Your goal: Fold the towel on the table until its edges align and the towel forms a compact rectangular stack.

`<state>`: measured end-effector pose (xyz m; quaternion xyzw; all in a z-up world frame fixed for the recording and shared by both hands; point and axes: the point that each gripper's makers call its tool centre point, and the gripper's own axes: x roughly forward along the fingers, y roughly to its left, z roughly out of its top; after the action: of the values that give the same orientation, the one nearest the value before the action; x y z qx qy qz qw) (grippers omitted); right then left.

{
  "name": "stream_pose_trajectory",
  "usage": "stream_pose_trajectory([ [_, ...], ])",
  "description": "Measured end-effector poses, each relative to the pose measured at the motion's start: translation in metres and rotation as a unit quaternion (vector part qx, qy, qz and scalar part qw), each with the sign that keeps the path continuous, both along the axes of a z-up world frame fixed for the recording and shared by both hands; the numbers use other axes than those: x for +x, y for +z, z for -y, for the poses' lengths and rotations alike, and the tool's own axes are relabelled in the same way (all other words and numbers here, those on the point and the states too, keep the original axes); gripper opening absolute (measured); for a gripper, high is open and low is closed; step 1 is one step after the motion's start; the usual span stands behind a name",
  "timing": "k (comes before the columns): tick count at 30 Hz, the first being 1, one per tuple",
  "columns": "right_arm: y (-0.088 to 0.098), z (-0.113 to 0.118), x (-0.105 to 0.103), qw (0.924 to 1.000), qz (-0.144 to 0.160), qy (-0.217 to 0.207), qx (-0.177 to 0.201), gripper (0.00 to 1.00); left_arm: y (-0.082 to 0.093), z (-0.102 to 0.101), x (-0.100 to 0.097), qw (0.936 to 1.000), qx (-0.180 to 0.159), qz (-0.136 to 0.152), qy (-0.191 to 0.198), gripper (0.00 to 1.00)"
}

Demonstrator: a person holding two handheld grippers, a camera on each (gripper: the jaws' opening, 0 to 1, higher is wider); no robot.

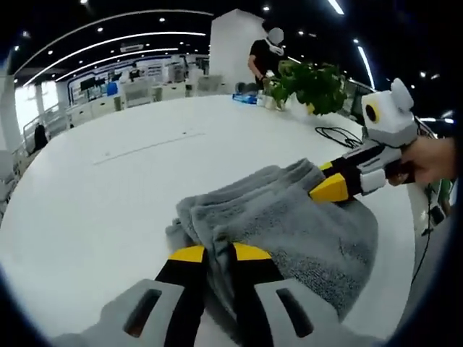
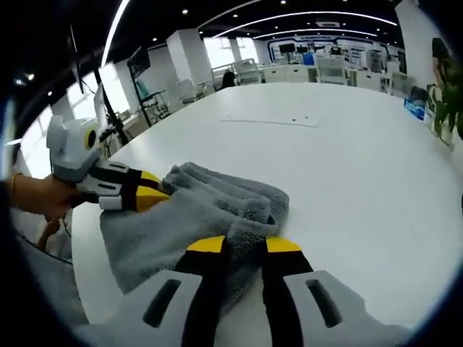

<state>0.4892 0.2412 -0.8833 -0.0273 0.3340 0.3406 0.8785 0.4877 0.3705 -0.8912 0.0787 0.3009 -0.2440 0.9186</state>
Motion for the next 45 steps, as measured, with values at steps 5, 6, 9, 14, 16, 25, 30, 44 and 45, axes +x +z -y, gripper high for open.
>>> stream_pose_trajectory([
  [5, 0.013, 0.002, -0.001, 0.9998, 0.009, -0.005, 0.017, 0.23, 0.016, -0.006, 0.003, 0.9995, -0.03, -0.003, 0.005, 0.19],
  [6, 0.015, 0.003, -0.002, 0.9998, 0.011, -0.005, 0.017, 0.24, 0.021, -0.006, 0.003, 0.9994, -0.035, 0.001, 0.002, 0.2],
  [9, 0.023, 0.004, -0.008, 0.9997, 0.02, 0.001, 0.013, 0.29, 0.039, -0.009, -0.003, 0.9991, -0.042, 0.01, -0.001, 0.22],
  [14, 0.047, 0.002, -0.022, 0.9988, 0.044, 0.019, 0.009, 0.37, 0.062, -0.019, -0.018, 0.9989, -0.02, 0.042, 0.005, 0.31],
  [16, 0.055, 0.0, -0.028, 0.9983, 0.052, 0.026, 0.007, 0.39, 0.07, -0.019, -0.027, 0.9987, -0.022, 0.046, 0.005, 0.38],
  [25, 0.081, 0.007, -0.066, 0.9961, 0.075, 0.047, -0.001, 0.41, 0.093, -0.026, -0.077, 0.9969, -0.035, 0.07, -0.014, 0.52],
  [30, 0.084, 0.014, -0.085, 0.9951, 0.086, 0.042, -0.022, 0.49, 0.101, -0.032, -0.099, 0.9964, -0.031, 0.079, -0.002, 0.71],
  [44, 0.078, 0.028, -0.15, 0.9965, 0.075, 0.034, -0.013, 0.59, 0.092, -0.033, -0.143, 0.9959, -0.055, 0.071, 0.015, 0.79],
  [45, 0.077, 0.032, -0.151, 0.9966, 0.075, 0.027, -0.02, 0.6, 0.091, -0.032, -0.146, 0.9957, -0.063, 0.065, 0.019, 0.79],
])
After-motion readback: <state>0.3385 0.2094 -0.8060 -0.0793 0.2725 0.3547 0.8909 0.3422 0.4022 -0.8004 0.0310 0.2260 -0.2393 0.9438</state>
